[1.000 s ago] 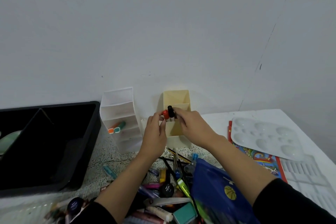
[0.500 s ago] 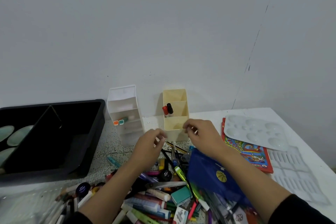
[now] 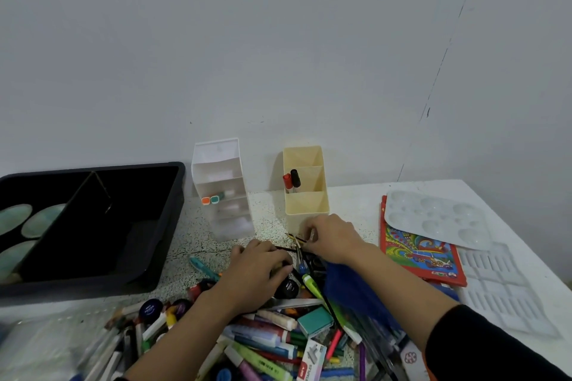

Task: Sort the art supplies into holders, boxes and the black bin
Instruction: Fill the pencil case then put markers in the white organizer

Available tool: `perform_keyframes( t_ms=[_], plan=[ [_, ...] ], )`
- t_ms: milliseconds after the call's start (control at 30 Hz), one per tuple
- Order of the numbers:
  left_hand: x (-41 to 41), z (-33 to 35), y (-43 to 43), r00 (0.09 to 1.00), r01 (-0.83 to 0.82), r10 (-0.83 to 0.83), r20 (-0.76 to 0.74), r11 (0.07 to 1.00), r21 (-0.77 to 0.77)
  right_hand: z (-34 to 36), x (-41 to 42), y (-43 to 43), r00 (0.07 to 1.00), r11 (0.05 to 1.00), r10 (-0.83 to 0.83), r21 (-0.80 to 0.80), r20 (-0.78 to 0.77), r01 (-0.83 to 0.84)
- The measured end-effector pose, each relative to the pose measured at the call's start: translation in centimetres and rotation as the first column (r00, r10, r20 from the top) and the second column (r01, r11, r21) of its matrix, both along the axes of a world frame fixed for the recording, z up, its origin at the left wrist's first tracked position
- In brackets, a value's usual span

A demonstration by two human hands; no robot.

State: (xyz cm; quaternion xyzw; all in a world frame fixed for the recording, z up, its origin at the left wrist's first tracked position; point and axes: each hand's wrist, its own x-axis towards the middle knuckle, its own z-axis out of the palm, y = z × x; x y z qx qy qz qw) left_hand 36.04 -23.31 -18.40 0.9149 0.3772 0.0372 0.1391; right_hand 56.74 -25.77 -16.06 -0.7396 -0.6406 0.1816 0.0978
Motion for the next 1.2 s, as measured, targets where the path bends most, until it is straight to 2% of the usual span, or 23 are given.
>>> perform_keyframes(
  t_ms=[133, 300, 367, 433, 500, 533, 567, 600, 700, 800, 867, 933, 1000, 1133, 1200],
  plan=[
    [0.4, 0.9, 0.3, 0.998, 0.028, -0.028, 0.064, 1.0, 0.007, -0.3, 0.1, 0.2, 0.995, 0.999, -0.04, 0.002, -0.09, 0.041],
    [0.8, 2.8, 0.4, 0.957, 0.135, -0.114, 0.268, 0.989, -0.061, 1.5, 1.2, -1.7, 0.938, 0.966, -0.084, 0.202, -0.335, 0.159],
    [1.2, 3.3, 0.3, 0.935, 0.171, -0.134, 0.329, 0.981, -0.089, 2.7, 1.6, -3.1, 0.851, 0.93, -0.078, 0.27, -0.52, 0.251],
    [1.9, 3.5, 0.3, 0.92, 0.2, -0.153, 0.36, 0.975, -0.096, 3.6, 1.9, -4.3, 0.704, 0.874, -0.054, 0.308, -0.709, 0.376],
    [3.1, 3.5, -0.1, 0.912, 0.239, -0.182, 0.368, 0.964, -0.114, 4.5, 2.2, -5.7, 0.571, 0.81, -0.044, 0.306, -0.82, 0.501],
    [3.8, 3.4, -0.5, 0.908, 0.261, -0.201, 0.367, 0.958, -0.122, 5.0, 2.5, -6.4, 0.535, 0.779, -0.047, 0.304, -0.844, 0.548],
    [4.6, 3.4, -1.0, 0.906, 0.283, -0.224, 0.36, 0.952, -0.12, 5.2, 2.9, -7.0, 0.536, 0.755, -0.062, 0.312, -0.842, 0.577],
    [5.2, 3.3, -1.6, 0.908, 0.3, -0.249, 0.337, 0.948, -0.106, 5.3, 3.4, -7.6, 0.577, 0.744, -0.094, 0.328, -0.812, 0.583],
    [6.9, 2.9, -2.6, 0.935, 0.305, -0.296, 0.197, 0.952, -0.02, 4.7, 5.6, -9.0, 0.781, 0.815, -0.238, 0.318, -0.578, 0.484],
    [7.6, 2.9, -2.7, 0.954, 0.282, -0.28, 0.111, 0.959, -0.006, 4.4, 7.7, -10.3, 0.946, 0.968, -0.222, 0.067, -0.237, 0.244],
    [7.8, 3.1, -2.6, 0.952, 0.266, -0.256, 0.168, 0.963, -0.039, 4.0, 8.8, -11.1, 0.987, 0.99, -0.117, -0.096, -0.109, 0.107],
    [7.8, 3.1, -2.6, 0.953, 0.232, -0.217, 0.211, 0.971, -0.052, 3.2, 9.4, -11.7, 0.989, 0.99, -0.048, -0.141, -0.14, 0.028],
    [7.7, 3.1, -2.9, 0.965, 0.193, -0.177, 0.192, 0.979, -0.069, 2.1, 9.8, -12.1, 0.982, 0.99, 0.015, -0.134, -0.187, -0.041],
    [7.3, 3.0, -3.7, 0.98, 0.167, -0.158, 0.121, 0.984, -0.061, 0.9, 10.3, -12.4, 0.974, 0.995, 0.065, -0.066, -0.217, -0.081],
    [7.2, 3.0, -4.1, 0.98, 0.147, -0.139, 0.145, 0.988, -0.046, 0.7, 10.4, -12.5, 0.974, 0.996, 0.092, 0.008, -0.206, -0.092]
  ],
)
